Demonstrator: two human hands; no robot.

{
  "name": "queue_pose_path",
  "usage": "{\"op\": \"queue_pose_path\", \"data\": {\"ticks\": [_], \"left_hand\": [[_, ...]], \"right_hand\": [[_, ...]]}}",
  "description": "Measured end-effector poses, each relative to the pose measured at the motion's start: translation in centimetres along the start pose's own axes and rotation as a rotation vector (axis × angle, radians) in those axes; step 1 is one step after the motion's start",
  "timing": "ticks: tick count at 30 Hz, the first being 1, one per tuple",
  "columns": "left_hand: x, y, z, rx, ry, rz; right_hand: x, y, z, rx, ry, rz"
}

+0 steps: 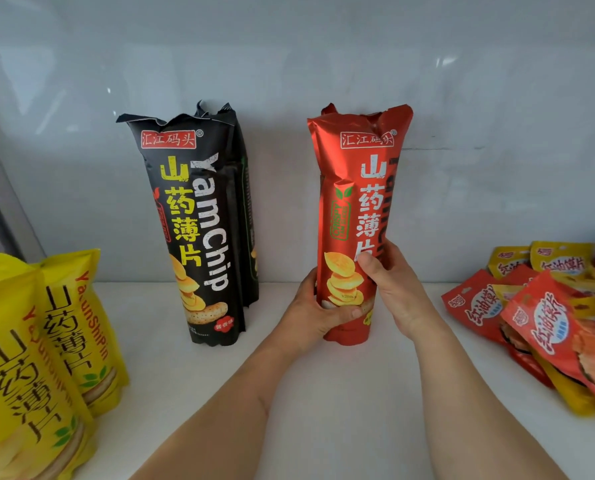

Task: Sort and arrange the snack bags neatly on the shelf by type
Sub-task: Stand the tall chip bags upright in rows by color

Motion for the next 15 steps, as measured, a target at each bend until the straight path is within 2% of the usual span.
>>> {"op": "queue_pose_path", "data": {"ticks": [10, 15], "left_hand": [[-0.6, -0.3, 0.9, 0.062, -0.090, 0.038], [-0.7, 0.0, 0.8, 0.002, -0.100, 0.021]], "right_hand": [[0.1, 1.1, -0.3, 0.150, 0.203, -0.105], [-0.1, 1.4, -0.5, 0.160, 0.230, -0.114]]}}
Point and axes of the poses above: each hand's wrist, its own y-axis away from the middle knuckle, its own z-axis out of the palm, x = y × z, the point moved 2 cm from there along -y, towards the middle knuckle, and after that the axes turned 6 degrees about -z, right-handed, at the moved point
